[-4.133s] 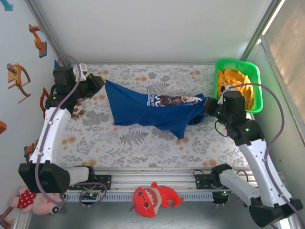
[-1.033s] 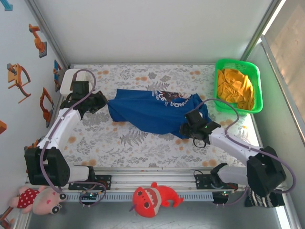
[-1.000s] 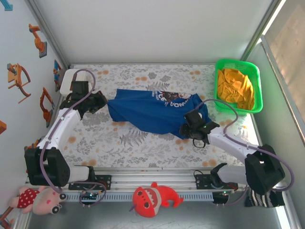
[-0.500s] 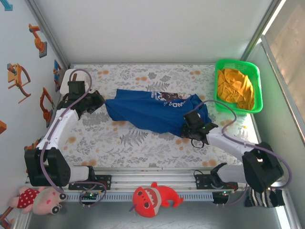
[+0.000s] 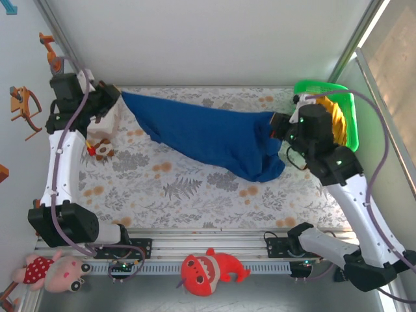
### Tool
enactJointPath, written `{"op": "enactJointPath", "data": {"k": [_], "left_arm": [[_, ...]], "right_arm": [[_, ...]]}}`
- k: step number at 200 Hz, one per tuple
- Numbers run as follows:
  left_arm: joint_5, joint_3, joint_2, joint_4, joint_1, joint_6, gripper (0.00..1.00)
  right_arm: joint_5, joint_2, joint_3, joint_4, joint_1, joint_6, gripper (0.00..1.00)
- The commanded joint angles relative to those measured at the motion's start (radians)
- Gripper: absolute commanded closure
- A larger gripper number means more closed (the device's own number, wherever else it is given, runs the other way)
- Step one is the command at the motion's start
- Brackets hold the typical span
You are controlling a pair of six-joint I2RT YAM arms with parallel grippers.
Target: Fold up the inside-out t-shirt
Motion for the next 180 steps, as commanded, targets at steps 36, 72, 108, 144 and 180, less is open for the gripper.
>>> {"op": "enactJointPath", "data": {"k": [36,72,108,144,180], "left_arm": [[0.093,0.166,0.002,0.086,0.031,-0.153,1.0],[0.104,0.108,-0.038,0.106,0.039,-0.151,1.0],[0.122,-0.056,-0.083,0.091,-0.01,-0.107,0.98],[0.041,-0.307,-0.115,0.065,-0.195,0.018,0.59],[-0.058,-0.416,0.008,0.1,-0.408,0.136,0.49]], "right_arm": [[0.03,0.071,0.257,-0.131,-0.044,-0.127,1.0],[-0.004,0.07,0.258,-0.132,-0.055,-0.125,1.0],[-0.026,0.034,0.148,-0.112,-0.055,-0.105,1.0],[-0.022,-0.034,0.013,-0.089,-0.054,-0.076,1.0],[0.004,-0.107,-0.086,-0.1,-0.054,-0.049,1.0]]}}
